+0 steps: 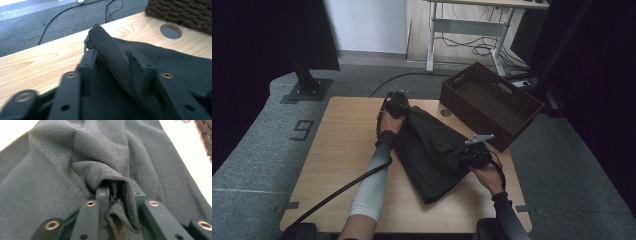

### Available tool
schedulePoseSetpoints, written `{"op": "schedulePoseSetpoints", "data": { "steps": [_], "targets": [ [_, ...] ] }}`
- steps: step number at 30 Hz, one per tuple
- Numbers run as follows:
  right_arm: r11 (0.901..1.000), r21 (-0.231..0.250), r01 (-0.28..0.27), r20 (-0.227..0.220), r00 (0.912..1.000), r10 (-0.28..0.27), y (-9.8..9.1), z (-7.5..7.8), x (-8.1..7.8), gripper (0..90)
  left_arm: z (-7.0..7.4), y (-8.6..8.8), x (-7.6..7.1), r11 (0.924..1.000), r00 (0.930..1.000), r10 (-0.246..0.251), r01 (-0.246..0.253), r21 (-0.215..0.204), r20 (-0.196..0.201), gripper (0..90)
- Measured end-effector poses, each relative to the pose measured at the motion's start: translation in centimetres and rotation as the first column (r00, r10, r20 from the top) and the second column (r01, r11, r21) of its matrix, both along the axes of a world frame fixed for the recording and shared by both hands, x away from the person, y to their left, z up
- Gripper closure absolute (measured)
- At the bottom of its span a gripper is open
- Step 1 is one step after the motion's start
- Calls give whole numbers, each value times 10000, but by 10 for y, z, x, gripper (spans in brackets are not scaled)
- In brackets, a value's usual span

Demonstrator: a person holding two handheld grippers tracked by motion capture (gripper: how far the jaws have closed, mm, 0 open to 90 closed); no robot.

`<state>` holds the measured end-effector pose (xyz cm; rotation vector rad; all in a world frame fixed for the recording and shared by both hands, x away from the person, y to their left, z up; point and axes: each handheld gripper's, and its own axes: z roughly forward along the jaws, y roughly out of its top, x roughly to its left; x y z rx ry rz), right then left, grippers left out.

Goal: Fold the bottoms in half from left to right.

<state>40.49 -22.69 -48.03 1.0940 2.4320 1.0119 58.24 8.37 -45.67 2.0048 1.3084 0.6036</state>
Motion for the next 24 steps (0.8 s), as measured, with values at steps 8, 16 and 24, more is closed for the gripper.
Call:
{"op": "schedulePoseSetpoints", "data": {
  "steps": [8, 16, 24],
  "targets": [
    [9991, -424, -100, -314, 9995, 87, -14, -12, -6, 473, 8, 16, -4, 9989, 9983, 360, -346, -310, 458, 391],
    [9982, -587, 77, -411, 9991, -101, -35, -14, -16, 390, 19, 31, -13, 9975, 9981, 9, 35, -702, 622, 326],
    [9985, -346, 423, -335, 9985, -435, -62, -3, -30, 341, 9, 27, -46, 9857, 9922, -1049, 1127, -1256, 670, 143]
  ]
}}
